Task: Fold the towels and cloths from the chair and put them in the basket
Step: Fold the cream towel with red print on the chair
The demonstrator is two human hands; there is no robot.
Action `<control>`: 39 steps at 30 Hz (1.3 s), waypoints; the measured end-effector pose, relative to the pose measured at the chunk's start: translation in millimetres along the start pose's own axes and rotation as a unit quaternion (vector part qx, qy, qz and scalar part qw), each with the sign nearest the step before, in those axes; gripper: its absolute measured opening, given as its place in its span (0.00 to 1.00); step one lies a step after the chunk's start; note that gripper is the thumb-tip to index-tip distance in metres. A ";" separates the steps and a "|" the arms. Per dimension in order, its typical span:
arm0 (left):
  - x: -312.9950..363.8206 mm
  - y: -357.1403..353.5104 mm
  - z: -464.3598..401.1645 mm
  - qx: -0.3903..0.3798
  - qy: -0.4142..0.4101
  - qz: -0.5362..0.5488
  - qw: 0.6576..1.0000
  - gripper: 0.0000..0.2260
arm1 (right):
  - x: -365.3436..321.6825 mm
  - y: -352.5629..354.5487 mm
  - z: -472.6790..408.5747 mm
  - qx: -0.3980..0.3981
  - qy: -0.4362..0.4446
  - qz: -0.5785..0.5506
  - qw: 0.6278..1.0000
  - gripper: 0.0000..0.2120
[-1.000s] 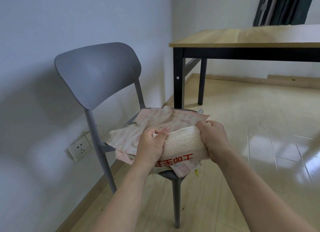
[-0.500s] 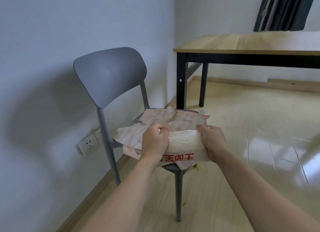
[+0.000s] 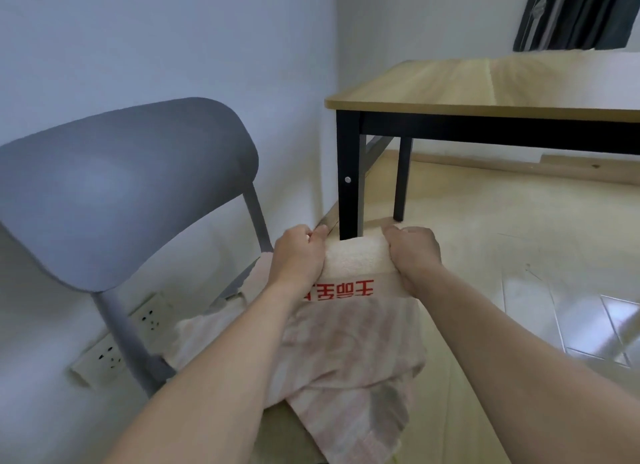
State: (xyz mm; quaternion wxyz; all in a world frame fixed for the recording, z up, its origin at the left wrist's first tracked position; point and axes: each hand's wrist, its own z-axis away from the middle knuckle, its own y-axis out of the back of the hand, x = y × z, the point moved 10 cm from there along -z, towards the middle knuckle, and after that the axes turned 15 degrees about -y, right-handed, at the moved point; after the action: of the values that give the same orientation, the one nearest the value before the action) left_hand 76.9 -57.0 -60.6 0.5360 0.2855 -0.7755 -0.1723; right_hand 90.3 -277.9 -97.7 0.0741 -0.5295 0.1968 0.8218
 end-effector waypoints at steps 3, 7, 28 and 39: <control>7.3 -10.4 -23.9 -0.028 0.027 -0.009 0.999 0.19 | -6.9 7.3 -17.0 0.008 -0.054 0.004 0.999 0.20; 57.1 22.5 -61.5 -0.039 0.043 -0.023 0.998 0.20 | -70.5 22.4 0.5 0.002 -0.089 0.003 0.996 0.19; 443.6 172.4 -99.6 -0.062 0.109 0.000 0.992 0.21 | -367.3 281.2 191.4 -0.003 -0.182 0.037 0.983 0.11; 524.0 84.0 -127.1 -0.062 0.097 0.017 0.993 0.18 | -390.3 385.1 129.8 0.009 -0.172 0.040 0.984 0.13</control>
State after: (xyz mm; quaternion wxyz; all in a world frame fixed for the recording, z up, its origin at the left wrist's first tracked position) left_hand 36.1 -315.6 418.2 0.6282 0.2539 -0.7124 -0.1826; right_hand 21.1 -543.0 394.7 0.0785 -0.3716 0.2092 0.9011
